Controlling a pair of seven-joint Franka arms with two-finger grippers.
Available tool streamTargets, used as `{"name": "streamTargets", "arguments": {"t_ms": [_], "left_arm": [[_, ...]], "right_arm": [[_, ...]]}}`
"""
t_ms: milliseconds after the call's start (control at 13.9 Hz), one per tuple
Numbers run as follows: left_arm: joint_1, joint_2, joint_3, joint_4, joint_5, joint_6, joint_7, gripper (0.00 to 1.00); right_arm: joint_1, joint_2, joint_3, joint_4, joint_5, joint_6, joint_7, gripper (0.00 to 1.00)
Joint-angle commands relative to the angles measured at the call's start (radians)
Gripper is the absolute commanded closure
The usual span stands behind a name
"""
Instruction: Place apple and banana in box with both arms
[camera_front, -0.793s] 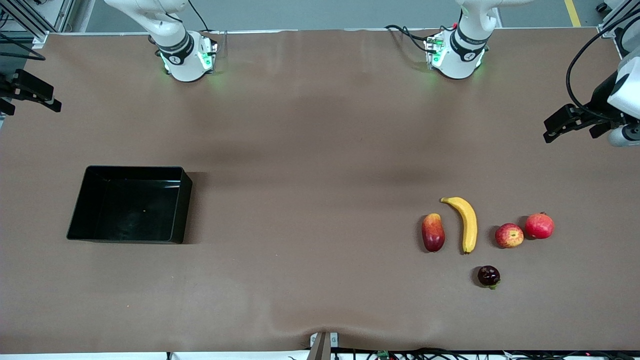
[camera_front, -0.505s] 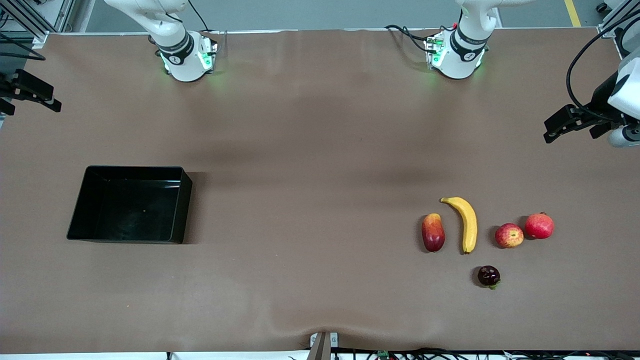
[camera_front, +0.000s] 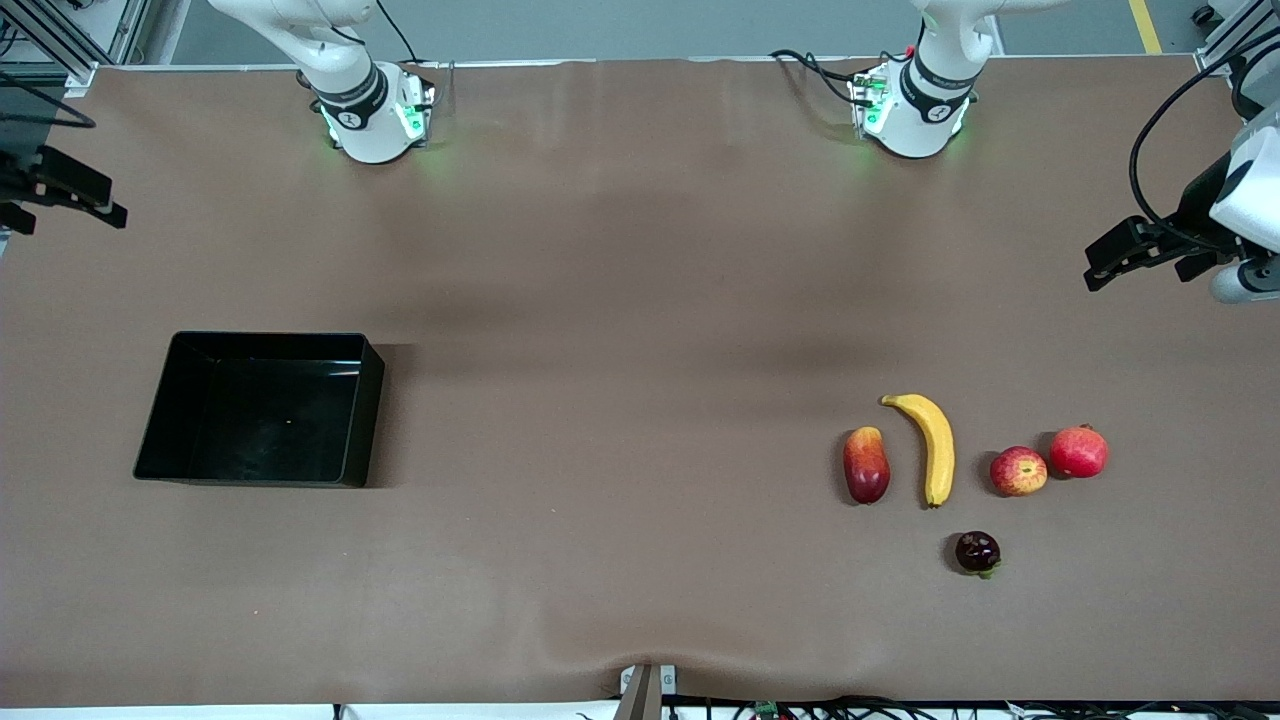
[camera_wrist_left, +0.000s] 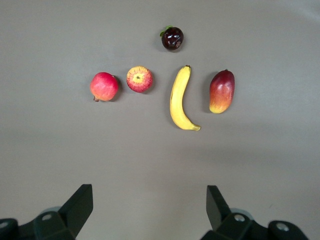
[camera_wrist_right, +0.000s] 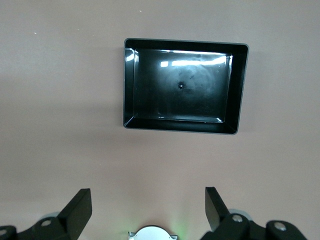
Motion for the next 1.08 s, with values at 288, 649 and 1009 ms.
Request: {"name": "streamTargets", "arguments": {"t_ms": [288, 649, 1009], "left_arm": [[0.007, 0.074, -0.002, 0.03, -0.015, -0.006, -0.004, 0.0], [0.055, 0.268, 0.001, -0.021, -0.002, 0.249, -0.007, 0.0], [0.099, 0.488, 0.003, -0.075, 0.001, 0.559, 0.013, 0.0]], "right_arm": [[-0.025, 0.208, 0.004, 0.01, -0.036, 0.271, -0.009, 0.0], [-0.074, 0.311, 0.004, -0.003, -0.028, 0.327, -0.008, 0.0], [-0.191, 0.408, 0.004, -0.001, -0.028, 0.384, -0.127, 0.0]]}}
